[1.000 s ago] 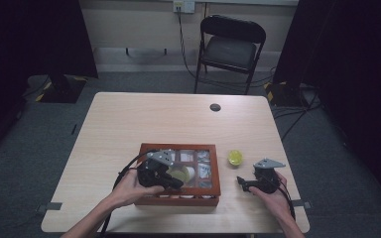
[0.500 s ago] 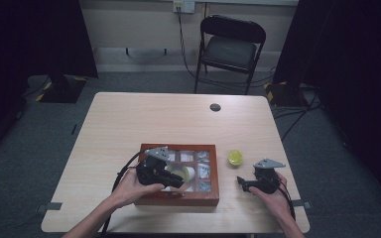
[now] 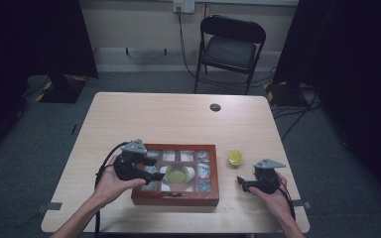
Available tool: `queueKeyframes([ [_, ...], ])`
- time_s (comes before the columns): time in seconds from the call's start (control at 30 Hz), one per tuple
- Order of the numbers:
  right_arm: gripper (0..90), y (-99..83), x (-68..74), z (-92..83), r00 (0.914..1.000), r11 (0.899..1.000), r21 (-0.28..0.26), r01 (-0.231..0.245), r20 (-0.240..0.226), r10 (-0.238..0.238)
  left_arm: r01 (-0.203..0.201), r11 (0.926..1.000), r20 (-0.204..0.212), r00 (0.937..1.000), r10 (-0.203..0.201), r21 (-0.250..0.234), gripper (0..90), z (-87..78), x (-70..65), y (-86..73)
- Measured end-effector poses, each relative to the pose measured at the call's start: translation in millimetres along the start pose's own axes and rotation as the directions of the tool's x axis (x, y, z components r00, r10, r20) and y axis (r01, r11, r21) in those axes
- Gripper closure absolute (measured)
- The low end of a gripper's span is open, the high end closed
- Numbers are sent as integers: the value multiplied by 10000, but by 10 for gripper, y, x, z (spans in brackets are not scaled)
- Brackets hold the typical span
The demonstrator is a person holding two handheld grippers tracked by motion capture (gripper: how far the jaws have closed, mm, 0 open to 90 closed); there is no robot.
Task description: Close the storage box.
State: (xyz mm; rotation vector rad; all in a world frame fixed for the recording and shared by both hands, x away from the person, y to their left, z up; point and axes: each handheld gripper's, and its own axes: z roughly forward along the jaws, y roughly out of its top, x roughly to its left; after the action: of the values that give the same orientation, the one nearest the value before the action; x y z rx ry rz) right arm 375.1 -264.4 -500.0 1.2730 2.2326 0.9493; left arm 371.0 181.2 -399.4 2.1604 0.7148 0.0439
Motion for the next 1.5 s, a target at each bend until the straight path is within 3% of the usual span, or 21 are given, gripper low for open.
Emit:
queueKeyframes([
  [0.07,141,-2,0,-1,10000,10000,-8,-4,-2,4,299,9995,-265,9992,-300,-21,321,-57,42,-48],
  [0.43,141,-5,1,-1,10000,10000,-25,-19,4,19,938,9956,-1131,9891,-941,-75,211,-291,269,-351],
  [0.6,141,-5,1,-1,10000,10000,-32,-8,2,8,1535,9876,-1745,9721,-1570,-334,200,-430,448,-519],
  [0.67,141,-5,1,-1,10000,10000,-31,-10,10,10,1861,9820,-1974,9620,-1888,-323,199,-475,532,-595],
  [0.8,141,-5,2,-2,10000,10000,-27,-21,12,21,2110,9771,-2831,9391,-1947,277,194,-492,669,-836],
  [0.87,141,-5,2,-1,10000,10000,-27,-19,9,19,2199,9746,-3350,9222,-1932,433,190,-483,718,-971],
  [0.9,141,-5,2,-2,10000,10000,-27,-21,12,21,2336,9709,-3448,9167,-2021,520,190,-485,744,-1024],
  [0.93,141,-5,2,-1,10000,10000,-27,-23,11,23,2506,9661,-3719,9041,-2104,625,190,-479,777,-1079],
  [1.0,141,-5,2,-2,10000,10000,-25,-20,15,20,2567,9631,-4017,8927,-2041,813,182,-452,817,-1138],
  [1.03,141,-5,2,-2,10000,10000,-26,-20,13,20,2610,9620,-4251,8819,-2036,806,181,-432,839,-1171],
  [1.1,141,-5,2,-1,10000,10000,-27,-21,13,21,2614,9609,-4338,8790,-1979,913,182,-404,856,-1197],
  [1.17,141,-5,2,-2,10000,10000,-27,-21,13,21,2486,9644,-4605,8690,-1809,903,186,-371,851,-1213],
  [1.27,141,-5,2,-2,10000,10000,-26,-19,16,19,2429,9674,-5233,8349,-1708,719,182,-325,853,-1259],
  [1.33,141,-6,2,-2,10000,10000,-28,-18,13,18,2830,9587,-5317,8164,-2254,282,191,-327,876,-1304],
  [1.37,141,-5,2,-2,10000,10000,-26,-19,16,19,3027,9531,-5225,8125,-2584,-5,179,-323,898,-1328],
  [1.43,141,-6,2,-2,10000,10000,-29,-18,17,18,2962,9545,-5249,8074,-2694,-344,134,-318,921,-1369],
  [1.5,141,-6,3,-2,10000,10000,-31,-25,26,26,2603,9628,-5212,8131,-2593,-730,87,-288,937,-1426],
])
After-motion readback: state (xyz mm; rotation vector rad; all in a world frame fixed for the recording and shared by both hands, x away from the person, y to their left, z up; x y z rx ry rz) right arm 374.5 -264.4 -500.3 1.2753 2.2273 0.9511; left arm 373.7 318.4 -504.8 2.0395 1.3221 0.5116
